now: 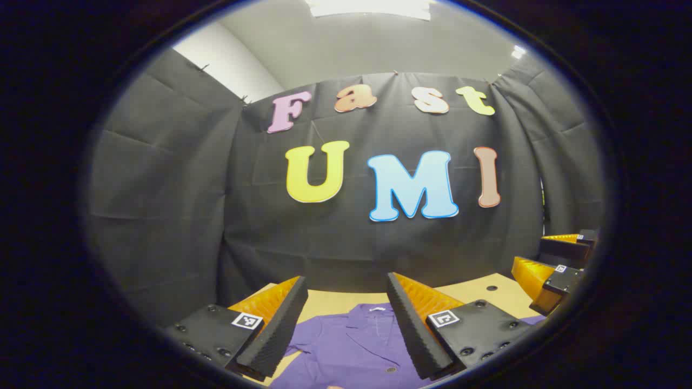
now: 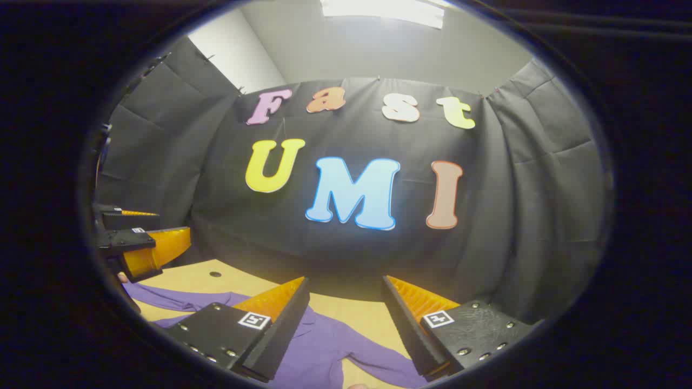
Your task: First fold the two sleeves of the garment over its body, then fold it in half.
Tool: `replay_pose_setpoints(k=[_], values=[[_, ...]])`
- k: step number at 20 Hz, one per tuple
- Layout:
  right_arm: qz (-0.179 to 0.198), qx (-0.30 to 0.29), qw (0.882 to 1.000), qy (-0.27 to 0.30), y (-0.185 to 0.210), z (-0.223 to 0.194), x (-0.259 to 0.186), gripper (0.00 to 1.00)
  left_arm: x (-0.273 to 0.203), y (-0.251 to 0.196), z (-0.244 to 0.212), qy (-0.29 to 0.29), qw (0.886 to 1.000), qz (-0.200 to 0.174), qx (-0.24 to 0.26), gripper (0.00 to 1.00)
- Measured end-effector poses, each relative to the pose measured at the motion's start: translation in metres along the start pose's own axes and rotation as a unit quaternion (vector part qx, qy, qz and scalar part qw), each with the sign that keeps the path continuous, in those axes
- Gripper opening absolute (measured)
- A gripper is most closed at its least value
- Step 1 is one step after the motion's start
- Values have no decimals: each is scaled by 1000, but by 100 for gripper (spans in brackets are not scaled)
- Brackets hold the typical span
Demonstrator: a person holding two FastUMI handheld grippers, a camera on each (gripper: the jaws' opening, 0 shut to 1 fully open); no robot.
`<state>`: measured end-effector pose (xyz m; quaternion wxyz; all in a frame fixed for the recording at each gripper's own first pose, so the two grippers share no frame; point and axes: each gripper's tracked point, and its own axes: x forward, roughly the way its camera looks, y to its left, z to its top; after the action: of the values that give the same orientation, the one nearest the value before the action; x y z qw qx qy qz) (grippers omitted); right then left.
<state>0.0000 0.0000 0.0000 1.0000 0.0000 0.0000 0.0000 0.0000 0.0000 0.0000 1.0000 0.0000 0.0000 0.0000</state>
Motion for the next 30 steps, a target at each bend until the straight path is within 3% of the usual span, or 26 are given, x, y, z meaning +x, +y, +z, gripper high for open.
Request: replay_pose_setpoints(k=[6,17,23,30], values=[[-33,9,999,30,0,-22,12,87,15,5,0,6,1000,-29,-10,94],[-62,6,997,35,-4,-22,13,87,27,33,-7,18,999,-24,-16,94],[-74,26,995,67,-9,-39,9,87,26,37,-8,17,999,-29,-12,94],[-164,47,974,146,-77,-93,-5,88,36,45,-18,28,999,-19,-11,94]])
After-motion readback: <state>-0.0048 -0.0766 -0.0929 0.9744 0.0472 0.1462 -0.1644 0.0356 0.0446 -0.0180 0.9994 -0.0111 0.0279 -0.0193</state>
